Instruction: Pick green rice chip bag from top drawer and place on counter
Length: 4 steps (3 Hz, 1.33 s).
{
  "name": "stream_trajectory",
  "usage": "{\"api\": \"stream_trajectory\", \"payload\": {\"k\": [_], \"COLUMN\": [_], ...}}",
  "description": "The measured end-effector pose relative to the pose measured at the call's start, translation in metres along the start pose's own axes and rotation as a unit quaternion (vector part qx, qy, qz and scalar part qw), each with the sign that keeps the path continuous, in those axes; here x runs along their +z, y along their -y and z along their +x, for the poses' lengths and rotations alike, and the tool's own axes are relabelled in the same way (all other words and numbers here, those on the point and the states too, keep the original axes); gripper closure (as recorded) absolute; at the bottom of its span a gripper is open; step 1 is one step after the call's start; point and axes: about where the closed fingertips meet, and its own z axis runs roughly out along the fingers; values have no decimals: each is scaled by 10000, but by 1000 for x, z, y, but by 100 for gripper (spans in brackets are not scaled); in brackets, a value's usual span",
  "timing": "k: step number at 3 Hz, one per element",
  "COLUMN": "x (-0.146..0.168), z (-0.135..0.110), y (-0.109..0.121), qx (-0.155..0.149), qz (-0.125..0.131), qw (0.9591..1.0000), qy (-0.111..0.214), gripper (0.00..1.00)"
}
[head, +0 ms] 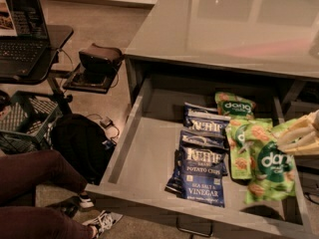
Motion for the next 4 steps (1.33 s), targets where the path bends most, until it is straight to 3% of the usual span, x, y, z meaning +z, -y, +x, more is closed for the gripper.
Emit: {"api": "stream_trajectory", "payload": {"k": [2,4], "x": [-62,-107], "z": [-39,-86], "y": [-3,14], "qx": [-262,-319], "qz": [885,1509], "qw": [9957,9880], "qy": [-43,-32], "gripper": [100,100]}}
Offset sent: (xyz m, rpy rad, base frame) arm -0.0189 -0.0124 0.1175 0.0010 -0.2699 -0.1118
